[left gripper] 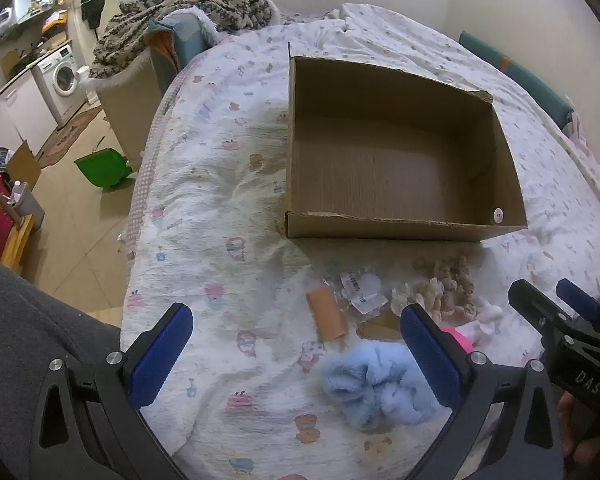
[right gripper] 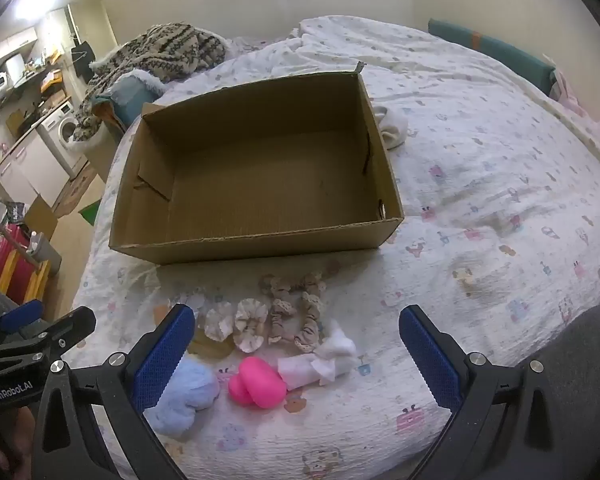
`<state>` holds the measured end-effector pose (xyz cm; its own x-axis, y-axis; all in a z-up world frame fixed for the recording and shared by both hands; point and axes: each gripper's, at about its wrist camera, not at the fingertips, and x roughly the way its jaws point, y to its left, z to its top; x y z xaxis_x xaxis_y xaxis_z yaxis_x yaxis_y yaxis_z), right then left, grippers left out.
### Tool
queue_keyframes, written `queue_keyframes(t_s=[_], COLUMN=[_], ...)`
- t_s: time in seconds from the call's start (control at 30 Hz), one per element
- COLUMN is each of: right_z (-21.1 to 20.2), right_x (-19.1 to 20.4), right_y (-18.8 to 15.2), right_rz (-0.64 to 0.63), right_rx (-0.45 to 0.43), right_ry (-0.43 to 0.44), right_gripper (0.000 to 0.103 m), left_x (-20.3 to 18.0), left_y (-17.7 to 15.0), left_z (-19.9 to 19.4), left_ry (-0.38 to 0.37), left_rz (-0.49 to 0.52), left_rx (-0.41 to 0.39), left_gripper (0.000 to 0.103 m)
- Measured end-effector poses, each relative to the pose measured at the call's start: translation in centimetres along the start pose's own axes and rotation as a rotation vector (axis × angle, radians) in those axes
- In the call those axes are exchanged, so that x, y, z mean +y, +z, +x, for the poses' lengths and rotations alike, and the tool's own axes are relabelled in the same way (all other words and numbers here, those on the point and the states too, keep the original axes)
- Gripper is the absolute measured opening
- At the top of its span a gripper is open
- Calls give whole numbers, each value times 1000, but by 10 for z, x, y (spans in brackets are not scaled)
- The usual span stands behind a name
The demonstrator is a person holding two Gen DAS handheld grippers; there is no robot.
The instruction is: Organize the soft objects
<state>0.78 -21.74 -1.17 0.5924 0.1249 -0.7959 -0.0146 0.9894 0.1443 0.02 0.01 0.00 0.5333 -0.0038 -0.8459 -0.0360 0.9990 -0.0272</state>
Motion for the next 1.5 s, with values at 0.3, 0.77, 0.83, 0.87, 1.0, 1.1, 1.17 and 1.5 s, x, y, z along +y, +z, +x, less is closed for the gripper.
queue_keyframes(t_s=[0.3, 0.77, 0.83, 0.87, 1.0, 1.1, 1.17, 1.5], right_z=[-2, 1, 2, 2, 2, 1, 1, 1], right_x=[1, -6, -5, -6, -6, -6, -6, -6], right_y=[-2, 0, 0, 0, 0, 0, 0, 0], right_rz=[8, 28, 28, 29, 29, 29, 29, 31], right_rx=[1, 9, 9, 10, 9, 10, 10, 8], right_ry=[7, 3, 3, 4, 4, 5, 5, 6], right_gripper=[103, 103, 103, 103, 103, 103, 103, 103], left_x=[1, -5, -7, -7, -8, -7, -7, -6], left_y=[-1, -3, -4, -4, -4, -4, -4, -3], left_z=[0, 2, 3, 3, 3, 3, 3, 3], left_ry=[2, 5, 5, 5, 7, 7, 8, 10], left_rz=[3, 4, 3, 4, 7, 5, 6, 9], left_rx=[-5, -3, -3, -3, -2, -2, -2, -2], left_gripper=[103, 103, 103, 103, 103, 103, 103, 103])
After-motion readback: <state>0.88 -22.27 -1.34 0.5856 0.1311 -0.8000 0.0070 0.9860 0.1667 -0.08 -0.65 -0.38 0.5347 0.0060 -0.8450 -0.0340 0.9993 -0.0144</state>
